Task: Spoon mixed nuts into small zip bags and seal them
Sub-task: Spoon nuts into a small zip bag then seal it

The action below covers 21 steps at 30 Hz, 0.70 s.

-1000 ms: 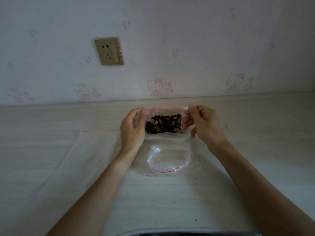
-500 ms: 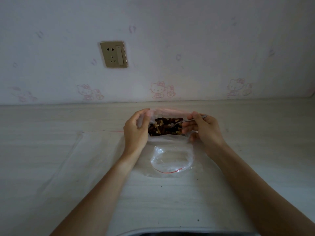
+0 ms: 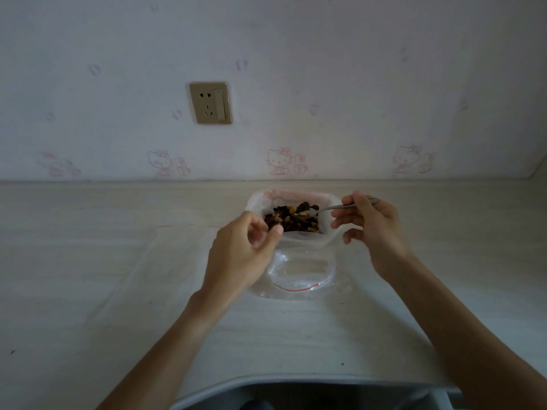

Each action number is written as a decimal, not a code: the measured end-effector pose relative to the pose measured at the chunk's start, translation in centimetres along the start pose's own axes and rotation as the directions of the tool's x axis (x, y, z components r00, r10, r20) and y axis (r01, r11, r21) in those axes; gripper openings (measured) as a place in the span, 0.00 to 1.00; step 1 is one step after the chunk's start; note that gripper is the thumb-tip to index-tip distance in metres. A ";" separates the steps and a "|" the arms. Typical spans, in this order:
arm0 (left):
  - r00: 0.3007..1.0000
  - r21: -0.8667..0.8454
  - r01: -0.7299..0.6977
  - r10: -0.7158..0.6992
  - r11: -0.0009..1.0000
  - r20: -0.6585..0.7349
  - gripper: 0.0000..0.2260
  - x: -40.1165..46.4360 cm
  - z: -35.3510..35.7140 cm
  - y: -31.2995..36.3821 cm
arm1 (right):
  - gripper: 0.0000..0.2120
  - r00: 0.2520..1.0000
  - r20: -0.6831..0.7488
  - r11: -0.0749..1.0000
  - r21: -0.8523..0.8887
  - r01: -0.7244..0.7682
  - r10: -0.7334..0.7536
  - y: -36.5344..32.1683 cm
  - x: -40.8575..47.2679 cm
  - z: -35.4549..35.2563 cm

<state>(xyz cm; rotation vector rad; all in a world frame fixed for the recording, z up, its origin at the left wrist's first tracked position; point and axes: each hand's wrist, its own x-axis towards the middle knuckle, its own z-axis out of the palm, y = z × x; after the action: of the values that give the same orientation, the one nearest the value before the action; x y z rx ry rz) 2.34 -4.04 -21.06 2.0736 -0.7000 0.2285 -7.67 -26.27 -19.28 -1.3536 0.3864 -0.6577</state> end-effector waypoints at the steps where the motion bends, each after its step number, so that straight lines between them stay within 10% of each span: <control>1: 0.997 0.029 0.036 -0.038 0.999 0.069 0.17 -0.5 0.0 0.0 | 0.14 1.000 0.015 1.000 0.002 0.008 -0.008 -0.3 -0.4 -0.3; 10: 0.976 0.006 0.077 -0.076 0.997 0.203 0.06 -1.1 1.2 -1.0 | 0.17 0.966 0.247 0.979 -0.165 0.123 -0.080 -2.1 -5.0 -2.9; 17: 0.991 -0.076 -0.016 0.026 0.997 0.130 0.10 -1.2 1.4 -1.0 | 0.18 0.792 0.559 0.660 -0.503 0.558 -0.244 -3.2 -7.4 -3.4; 21: 0.989 -0.087 0.008 0.005 0.996 0.151 0.08 -1.4 1.3 -0.9 | 0.17 0.830 0.479 0.776 -0.393 0.494 -0.285 -3.4 -7.0 -3.0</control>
<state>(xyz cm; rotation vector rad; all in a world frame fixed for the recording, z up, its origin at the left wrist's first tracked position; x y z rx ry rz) 1.57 -4.12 -23.02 2.0224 -0.7856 0.0392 -15.54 -24.40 -17.39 -2.0680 -0.0849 -0.6277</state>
